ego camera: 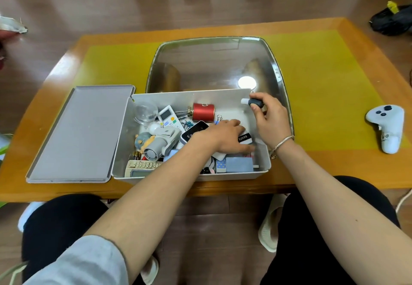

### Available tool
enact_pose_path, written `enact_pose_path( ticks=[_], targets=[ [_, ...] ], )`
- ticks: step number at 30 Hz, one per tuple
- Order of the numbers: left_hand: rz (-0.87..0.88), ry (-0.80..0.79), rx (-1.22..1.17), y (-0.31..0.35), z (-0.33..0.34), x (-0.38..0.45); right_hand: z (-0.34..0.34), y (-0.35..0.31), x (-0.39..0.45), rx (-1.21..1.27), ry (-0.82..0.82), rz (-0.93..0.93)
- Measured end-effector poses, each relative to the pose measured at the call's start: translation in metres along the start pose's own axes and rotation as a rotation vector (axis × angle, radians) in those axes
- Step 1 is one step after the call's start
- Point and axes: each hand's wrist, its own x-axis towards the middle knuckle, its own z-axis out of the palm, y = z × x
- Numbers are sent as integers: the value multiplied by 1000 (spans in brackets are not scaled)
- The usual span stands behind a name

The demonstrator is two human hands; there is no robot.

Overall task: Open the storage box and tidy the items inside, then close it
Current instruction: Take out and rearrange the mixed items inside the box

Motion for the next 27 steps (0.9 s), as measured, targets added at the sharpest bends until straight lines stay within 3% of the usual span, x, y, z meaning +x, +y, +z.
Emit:
enact_pose_path(
  ticks=[6, 9, 13, 18, 22, 27],
  targets=[
    [111, -71, -47, -8, 10, -18, 1, 0, 1, -23, -9, 13],
    [118, -9, 33, -8, 12, -21, 1, -1, 1, -31, -9, 12],
    [20, 84, -2, -6, 8, -18, 0, -2, 0, -13, 3, 1],
    [-108, -34, 21, -2, -1, -8, 0, -2, -1, -10, 11, 3],
    [-113, -70, 185, -2, 1, -14, 0, -2, -1, -18, 14, 16],
    [-87, -61, 169, -12, 4, -27, 1, -2, -1, -31, -2, 37]
  ],
)
